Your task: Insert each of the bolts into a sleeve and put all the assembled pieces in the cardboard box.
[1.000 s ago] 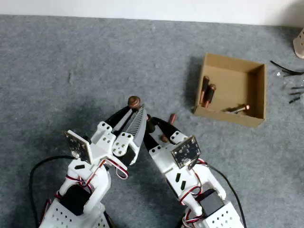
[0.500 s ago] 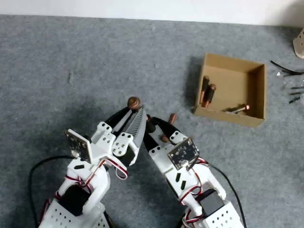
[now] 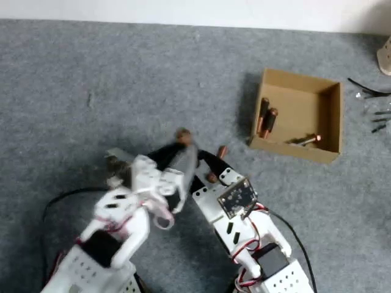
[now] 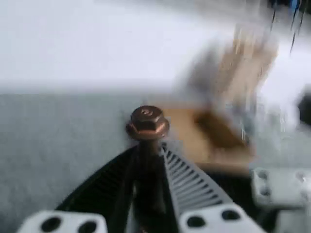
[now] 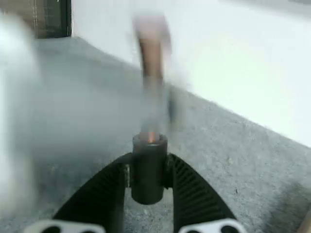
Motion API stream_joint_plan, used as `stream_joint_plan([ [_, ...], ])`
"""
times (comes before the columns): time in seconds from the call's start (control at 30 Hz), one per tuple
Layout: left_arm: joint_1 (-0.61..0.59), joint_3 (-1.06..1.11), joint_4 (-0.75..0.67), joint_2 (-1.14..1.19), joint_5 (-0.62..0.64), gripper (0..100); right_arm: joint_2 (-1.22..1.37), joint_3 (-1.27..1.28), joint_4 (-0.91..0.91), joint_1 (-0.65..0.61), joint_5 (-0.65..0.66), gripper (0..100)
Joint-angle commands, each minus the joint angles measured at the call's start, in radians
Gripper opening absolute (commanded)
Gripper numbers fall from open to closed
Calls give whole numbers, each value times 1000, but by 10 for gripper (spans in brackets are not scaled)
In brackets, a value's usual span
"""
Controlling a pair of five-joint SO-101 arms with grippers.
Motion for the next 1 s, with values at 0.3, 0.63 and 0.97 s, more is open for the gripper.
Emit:
stream_joint_plan([
  [0.3, 10, -56, -2, 116, -3, 8, -28, 93, -24, 51, 12, 5],
  [0.63, 7, -36, -6, 116, 2, 286, -28, 93, -24, 74, 12, 5],
  [0.97, 5, -59, -8, 108, 68, 291, -25, 93, -24, 96, 12, 5],
])
